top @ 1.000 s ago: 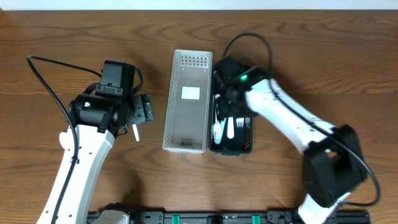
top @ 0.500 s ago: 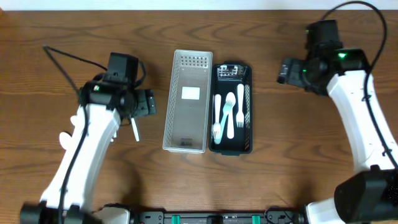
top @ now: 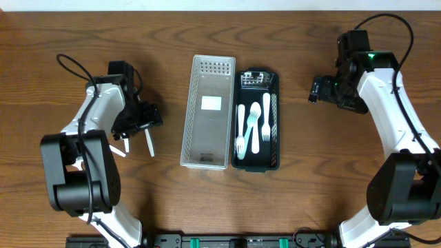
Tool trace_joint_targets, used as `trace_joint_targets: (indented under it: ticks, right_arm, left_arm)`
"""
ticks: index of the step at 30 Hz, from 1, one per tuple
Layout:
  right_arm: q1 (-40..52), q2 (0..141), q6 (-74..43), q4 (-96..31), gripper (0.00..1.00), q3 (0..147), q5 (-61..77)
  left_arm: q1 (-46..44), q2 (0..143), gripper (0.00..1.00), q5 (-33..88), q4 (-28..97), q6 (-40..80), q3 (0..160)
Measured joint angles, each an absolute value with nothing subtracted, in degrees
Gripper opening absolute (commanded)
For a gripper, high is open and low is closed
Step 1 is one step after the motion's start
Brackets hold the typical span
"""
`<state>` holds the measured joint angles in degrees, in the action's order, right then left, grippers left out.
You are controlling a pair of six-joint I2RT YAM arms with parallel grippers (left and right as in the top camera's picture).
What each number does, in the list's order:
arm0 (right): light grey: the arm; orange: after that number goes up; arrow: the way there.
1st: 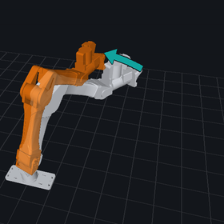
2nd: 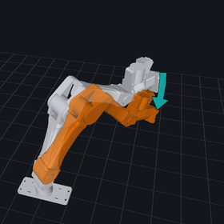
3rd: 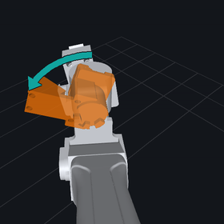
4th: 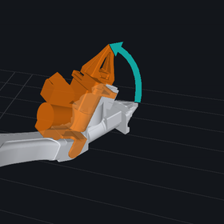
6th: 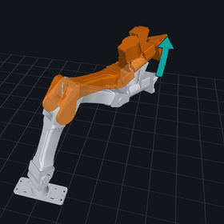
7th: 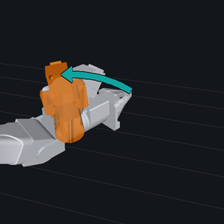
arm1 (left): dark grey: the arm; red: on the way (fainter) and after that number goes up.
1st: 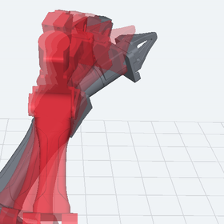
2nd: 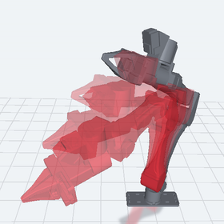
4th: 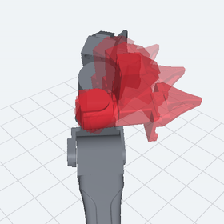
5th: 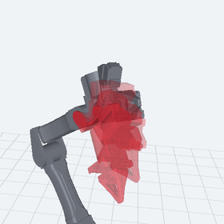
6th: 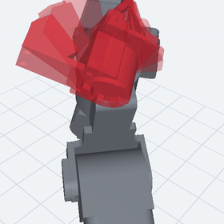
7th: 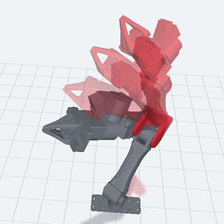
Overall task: Pack container
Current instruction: 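Lower the left gripper onto a white spoon and grasp it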
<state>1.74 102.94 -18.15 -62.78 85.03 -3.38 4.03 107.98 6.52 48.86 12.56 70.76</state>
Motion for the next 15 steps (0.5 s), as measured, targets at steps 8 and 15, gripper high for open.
trace_joint_targets:
  ticks: [8,15]
  right_arm:
    - [1.8,103.1,-17.7,-63.2,0.99,85.0,-1.9]
    - [1.8,103.1,-17.7,-63.3,0.99,85.0,-1.6]
  left_arm:
    - [4.0,111.4,0.93,7.6,45.3,11.7,70.8]
    - [3.9,112.7,0.84,7.1,44.8,11.8,71.7]
